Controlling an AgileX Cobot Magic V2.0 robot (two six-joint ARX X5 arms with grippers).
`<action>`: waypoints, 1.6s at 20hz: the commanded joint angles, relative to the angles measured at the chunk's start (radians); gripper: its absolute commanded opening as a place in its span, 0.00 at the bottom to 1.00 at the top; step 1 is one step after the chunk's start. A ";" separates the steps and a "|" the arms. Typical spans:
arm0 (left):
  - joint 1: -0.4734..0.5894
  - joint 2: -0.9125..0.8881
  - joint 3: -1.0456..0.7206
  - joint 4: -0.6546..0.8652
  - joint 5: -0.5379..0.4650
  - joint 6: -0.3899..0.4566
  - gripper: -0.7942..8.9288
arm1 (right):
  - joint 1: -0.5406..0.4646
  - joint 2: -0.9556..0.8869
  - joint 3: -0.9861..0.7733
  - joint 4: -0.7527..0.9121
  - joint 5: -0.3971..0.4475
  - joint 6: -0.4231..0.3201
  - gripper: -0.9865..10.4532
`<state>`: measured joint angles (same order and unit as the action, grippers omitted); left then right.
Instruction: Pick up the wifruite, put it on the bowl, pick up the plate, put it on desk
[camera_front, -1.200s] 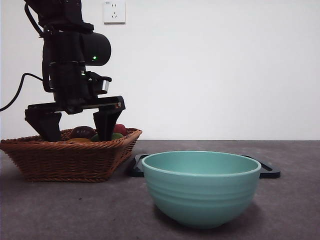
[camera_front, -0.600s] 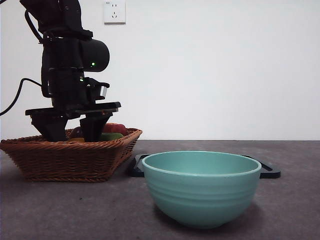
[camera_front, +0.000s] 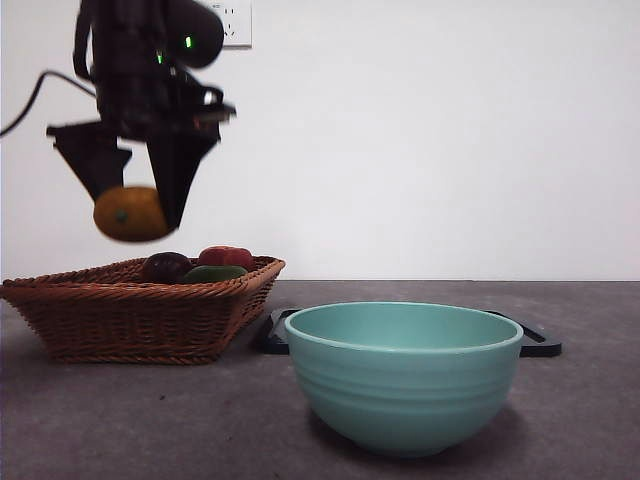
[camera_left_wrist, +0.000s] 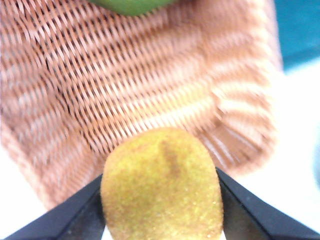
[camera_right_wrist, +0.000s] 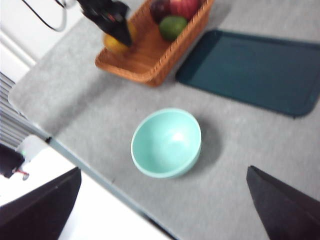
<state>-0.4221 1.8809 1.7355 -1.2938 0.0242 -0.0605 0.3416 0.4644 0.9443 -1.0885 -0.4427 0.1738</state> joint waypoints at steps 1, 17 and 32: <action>-0.030 -0.071 0.030 -0.026 -0.002 0.014 0.36 | 0.006 0.002 0.034 -0.019 -0.002 0.005 0.61; -0.468 -0.251 0.029 -0.024 0.009 -0.223 0.36 | 0.006 0.002 0.263 -0.118 0.085 -0.002 0.61; -0.618 0.072 0.029 0.089 0.009 -0.261 0.36 | 0.006 0.002 0.263 -0.117 0.084 -0.003 0.61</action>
<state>-1.0283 1.9285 1.7378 -1.2118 0.0315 -0.3248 0.3416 0.4644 1.1904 -1.2152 -0.3618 0.1741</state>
